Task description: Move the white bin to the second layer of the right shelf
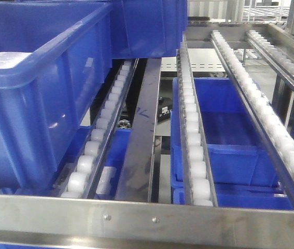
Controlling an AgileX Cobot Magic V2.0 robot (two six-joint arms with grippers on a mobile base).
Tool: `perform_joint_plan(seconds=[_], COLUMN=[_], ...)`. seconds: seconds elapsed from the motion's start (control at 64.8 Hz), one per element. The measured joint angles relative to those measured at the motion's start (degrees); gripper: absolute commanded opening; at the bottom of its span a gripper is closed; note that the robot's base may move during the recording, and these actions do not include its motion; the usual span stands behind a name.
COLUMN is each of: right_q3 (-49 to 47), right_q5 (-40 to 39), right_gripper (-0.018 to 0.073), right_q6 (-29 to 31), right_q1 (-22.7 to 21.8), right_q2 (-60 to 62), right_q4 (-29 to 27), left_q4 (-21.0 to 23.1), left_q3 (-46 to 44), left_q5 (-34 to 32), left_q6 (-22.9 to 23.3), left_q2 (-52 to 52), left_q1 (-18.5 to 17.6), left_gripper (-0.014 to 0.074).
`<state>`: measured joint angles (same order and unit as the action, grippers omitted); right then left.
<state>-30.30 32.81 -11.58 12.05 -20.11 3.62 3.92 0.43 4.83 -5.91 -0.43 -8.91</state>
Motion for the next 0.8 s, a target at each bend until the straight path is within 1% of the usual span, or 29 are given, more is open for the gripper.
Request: perform_joint_plan(seconds=[0.803], right_q3=[0.0], right_q5=[0.0], right_gripper=[0.0051], right_q6=[0.0], right_q1=[0.0], right_q2=[0.0], right_q4=[0.0], left_q4=[0.0], left_q3=[0.0], left_q5=[0.0], left_q6=[0.0], left_q2=[0.0], left_q1=[0.0], left_gripper=[0.0085])
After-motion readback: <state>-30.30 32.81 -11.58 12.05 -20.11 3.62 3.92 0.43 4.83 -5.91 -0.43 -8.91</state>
